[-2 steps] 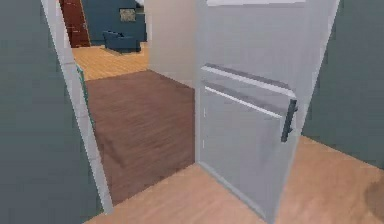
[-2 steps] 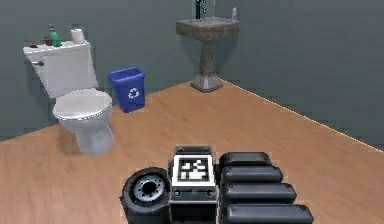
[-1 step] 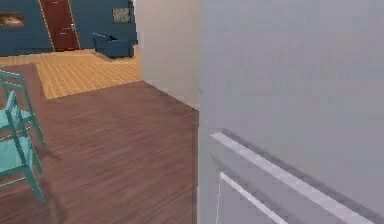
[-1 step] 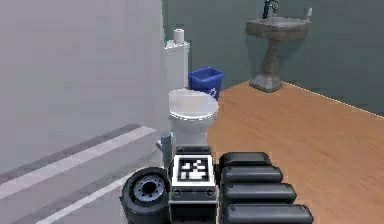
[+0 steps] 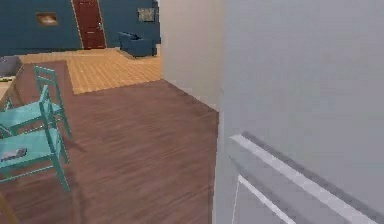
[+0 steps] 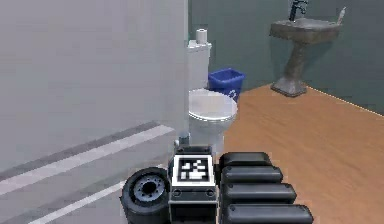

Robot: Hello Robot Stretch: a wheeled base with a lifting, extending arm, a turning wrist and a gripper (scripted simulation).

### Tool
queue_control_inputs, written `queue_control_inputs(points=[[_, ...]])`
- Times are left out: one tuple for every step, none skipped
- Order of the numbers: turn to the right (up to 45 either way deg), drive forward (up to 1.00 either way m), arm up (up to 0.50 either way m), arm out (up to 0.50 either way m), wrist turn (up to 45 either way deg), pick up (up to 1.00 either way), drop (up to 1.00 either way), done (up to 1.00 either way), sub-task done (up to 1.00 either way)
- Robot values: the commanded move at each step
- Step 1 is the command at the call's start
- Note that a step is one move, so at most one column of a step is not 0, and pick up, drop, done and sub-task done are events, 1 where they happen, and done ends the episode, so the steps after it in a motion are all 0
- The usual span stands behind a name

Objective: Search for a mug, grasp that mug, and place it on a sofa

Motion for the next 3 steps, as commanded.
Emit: queue_control_inputs(points=[[0.0, 0.3, 0.0, 0.0, 0.0, 0.0, 0.0, 0.0, 0.0], [-27.0, 0.0, 0.0, 0.0, 0.0, 0.0, 0.0, 0.0, 0.0], [0.0, 1.0, 0.0, 0.0, 0.0, 0.0, 0.0, 0.0, 0.0]])
